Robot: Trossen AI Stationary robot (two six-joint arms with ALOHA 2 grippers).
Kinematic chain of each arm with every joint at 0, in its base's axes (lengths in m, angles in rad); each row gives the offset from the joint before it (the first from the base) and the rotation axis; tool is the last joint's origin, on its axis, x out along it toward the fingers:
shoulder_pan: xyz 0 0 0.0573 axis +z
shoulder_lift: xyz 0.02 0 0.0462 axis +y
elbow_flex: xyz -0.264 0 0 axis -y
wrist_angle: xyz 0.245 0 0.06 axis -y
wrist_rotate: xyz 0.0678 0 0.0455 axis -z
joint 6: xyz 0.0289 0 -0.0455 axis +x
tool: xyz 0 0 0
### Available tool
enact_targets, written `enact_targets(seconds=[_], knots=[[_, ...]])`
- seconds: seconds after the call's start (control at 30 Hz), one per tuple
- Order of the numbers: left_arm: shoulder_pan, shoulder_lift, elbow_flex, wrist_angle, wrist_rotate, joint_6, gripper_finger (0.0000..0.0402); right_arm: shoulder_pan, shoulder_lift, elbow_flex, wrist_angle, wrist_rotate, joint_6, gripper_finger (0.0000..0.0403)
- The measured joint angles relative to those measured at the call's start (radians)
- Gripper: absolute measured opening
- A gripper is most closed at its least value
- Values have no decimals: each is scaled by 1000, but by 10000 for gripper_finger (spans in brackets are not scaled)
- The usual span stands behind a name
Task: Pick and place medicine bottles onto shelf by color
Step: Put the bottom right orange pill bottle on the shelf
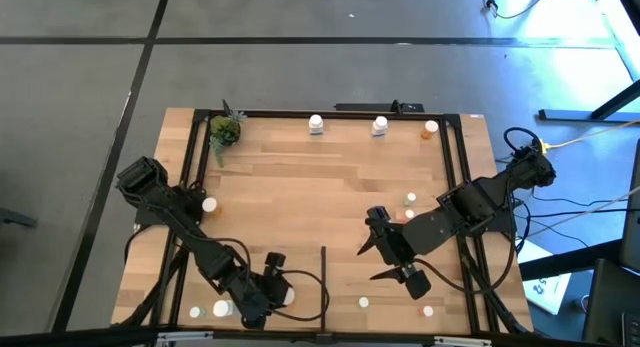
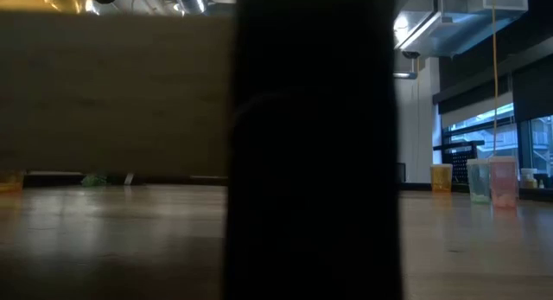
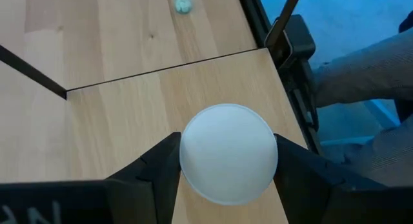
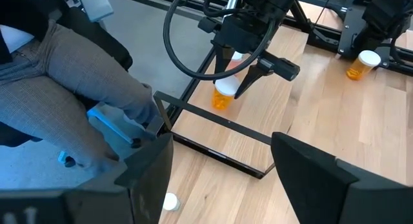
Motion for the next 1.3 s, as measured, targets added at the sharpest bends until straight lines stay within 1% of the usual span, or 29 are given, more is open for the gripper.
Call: enact_targets(seconds=[0.27, 0.47, 0.63, 0.73, 1.07, 1.17, 1.3], knots=[[10, 0, 0, 0, -47, -3, 197, 0, 0, 0, 0, 0, 1, 264], [8, 0, 6, -8, -58, -2, 197, 0, 0, 0, 0, 0, 0, 264], [-1, 0, 65, -81, -74, -2, 197, 0, 0, 0, 0, 0, 1, 264], [-6, 23, 104, -115, -70, 22, 197, 0, 0, 0, -1, 0, 2, 264], [-13, 153, 320, -359, -70, 23, 197, 0, 0, 0, -1, 0, 2, 264], [-15, 182, 352, -397, -64, 19, 197, 0, 0, 0, -1, 1, 1, 264], [-22, 198, 355, -390, -63, -3, 197, 0, 0, 0, -1, 1, 1, 264]])
